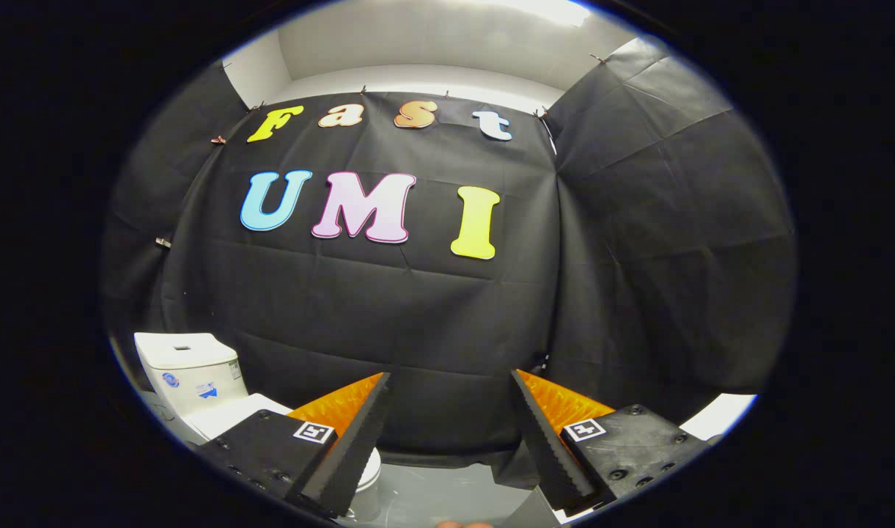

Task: Open the toilet lid.

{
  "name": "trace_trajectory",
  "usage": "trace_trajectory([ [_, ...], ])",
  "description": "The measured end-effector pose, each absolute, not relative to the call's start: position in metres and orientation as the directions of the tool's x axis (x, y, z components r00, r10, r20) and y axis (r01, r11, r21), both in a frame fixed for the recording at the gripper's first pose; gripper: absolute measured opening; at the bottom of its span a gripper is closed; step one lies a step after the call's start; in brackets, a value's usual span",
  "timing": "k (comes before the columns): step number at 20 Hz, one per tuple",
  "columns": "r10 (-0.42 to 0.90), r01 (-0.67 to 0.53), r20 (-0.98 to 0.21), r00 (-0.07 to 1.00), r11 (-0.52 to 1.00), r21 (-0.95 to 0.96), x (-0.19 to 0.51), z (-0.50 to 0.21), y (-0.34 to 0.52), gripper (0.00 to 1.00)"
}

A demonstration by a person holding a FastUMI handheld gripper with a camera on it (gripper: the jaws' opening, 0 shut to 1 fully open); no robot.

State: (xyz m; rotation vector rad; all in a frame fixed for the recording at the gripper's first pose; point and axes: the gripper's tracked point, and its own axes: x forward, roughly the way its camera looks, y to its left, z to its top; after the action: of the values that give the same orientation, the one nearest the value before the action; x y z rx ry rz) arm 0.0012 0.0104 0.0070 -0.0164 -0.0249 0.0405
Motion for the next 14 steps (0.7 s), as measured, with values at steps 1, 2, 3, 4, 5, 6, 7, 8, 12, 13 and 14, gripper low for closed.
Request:
trace_trajectory([
  [1, 0.037, -0.037, 0.033, 0.999, 0.999, -0.012, 0.005, 0.01, 0.01, 0.97],
  [2, 0.041, -0.041, 0.036, 0.999, 0.999, -0.007, 0.01, 0.009, 0.013, 0.97],
  [3, 0.053, -0.052, 0.027, 0.998, 0.999, -0.01, 0.014, 0.004, 0.016, 0.97],
  [4, 0.065, -0.065, 0.019, 0.998, 0.998, -0.018, 0.019, 0.0, 0.02, 0.98],
  [5, 0.084, -0.084, 0.011, 0.996, 0.996, -0.025, 0.025, -0.003, 0.025, 0.98],
  [6, 0.105, -0.105, 0.004, 0.994, 0.994, -0.032, 0.031, -0.007, 0.03, 0.97],
  [7, 0.132, -0.132, -0.001, 0.991, 0.991, -0.034, 0.036, -0.01, 0.038, 0.97],
  [8, 0.167, -0.167, -0.006, 0.986, 0.986, -0.025, 0.04, -0.013, 0.046, 0.98],
  [12, 0.338, -0.326, -0.176, 0.925, 0.941, 0.093, 0.047, -0.072, 0.089, 0.98],
  [13, 0.359, -0.339, -0.218, 0.908, 0.933, 0.125, 0.047, -0.089, 0.094, 0.98],
  [14, 0.38, -0.351, -0.256, 0.889, 0.924, 0.151, 0.045, -0.105, 0.099, 0.98],
])
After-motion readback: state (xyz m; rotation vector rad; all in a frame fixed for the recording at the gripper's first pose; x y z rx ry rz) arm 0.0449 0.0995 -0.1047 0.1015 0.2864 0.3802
